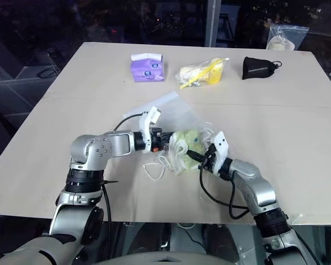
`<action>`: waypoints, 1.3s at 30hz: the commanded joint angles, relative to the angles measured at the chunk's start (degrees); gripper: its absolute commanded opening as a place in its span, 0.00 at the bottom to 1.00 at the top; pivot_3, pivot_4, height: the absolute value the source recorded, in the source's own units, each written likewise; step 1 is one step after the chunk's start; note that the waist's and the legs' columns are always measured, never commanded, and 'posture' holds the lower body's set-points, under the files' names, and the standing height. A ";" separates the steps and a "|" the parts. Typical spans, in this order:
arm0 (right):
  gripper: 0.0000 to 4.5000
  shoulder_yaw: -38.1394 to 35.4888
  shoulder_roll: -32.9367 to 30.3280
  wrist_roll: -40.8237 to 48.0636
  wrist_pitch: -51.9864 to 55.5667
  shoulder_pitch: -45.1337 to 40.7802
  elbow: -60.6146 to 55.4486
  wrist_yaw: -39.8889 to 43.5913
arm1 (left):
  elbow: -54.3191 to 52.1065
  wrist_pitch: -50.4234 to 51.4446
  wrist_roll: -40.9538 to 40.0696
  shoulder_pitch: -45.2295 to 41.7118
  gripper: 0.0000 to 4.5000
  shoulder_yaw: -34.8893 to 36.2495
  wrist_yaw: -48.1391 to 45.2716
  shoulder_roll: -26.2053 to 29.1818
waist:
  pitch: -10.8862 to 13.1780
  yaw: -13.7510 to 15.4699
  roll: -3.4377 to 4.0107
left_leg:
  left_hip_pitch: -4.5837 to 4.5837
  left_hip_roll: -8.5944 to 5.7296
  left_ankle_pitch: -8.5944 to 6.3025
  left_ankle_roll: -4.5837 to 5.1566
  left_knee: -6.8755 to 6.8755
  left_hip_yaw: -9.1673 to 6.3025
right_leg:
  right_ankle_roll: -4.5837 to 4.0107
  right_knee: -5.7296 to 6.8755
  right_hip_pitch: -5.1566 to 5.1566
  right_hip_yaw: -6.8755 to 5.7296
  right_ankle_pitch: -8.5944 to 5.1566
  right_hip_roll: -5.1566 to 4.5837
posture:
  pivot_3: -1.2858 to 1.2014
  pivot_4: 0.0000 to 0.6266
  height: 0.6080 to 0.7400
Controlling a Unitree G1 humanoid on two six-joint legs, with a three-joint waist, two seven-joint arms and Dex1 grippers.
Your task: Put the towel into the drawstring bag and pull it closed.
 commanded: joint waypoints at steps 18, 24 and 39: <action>0.01 -17.78 13.23 13.32 28.11 -9.97 6.20 -9.75 | -13.93 -2.60 -3.80 7.73 0.00 -4.81 -7.07 8.22 | -0.16 -0.30 -0.06 | 0.49 0.12 0.01 0.00 0.24 -0.30 | -0.54 0.15 0.33 0.16 0.08 0.13 | 0.52 0.24 1.00; 0.01 -17.93 17.98 11.86 24.67 -14.82 14.06 -10.63 | -11.13 -3.50 -3.97 5.62 0.00 -4.29 -4.80 4.56 | -0.13 -0.91 -0.05 | 0.20 0.10 0.01 0.00 0.20 -0.20 | -0.53 0.06 0.06 0.17 0.08 0.15 | 0.52 0.24 1.00; 0.42 -8.77 8.82 2.06 23.98 -3.39 -9.31 -16.77 | -4.27 -3.90 -3.91 1.03 0.00 -0.33 -3.69 4.49 | -0.07 -1.06 0.00 | 0.01 -0.01 0.00 -0.01 -0.27 -0.16 | -0.09 -0.07 -0.11 0.11 0.05 0.08 | 0.52 0.24 1.00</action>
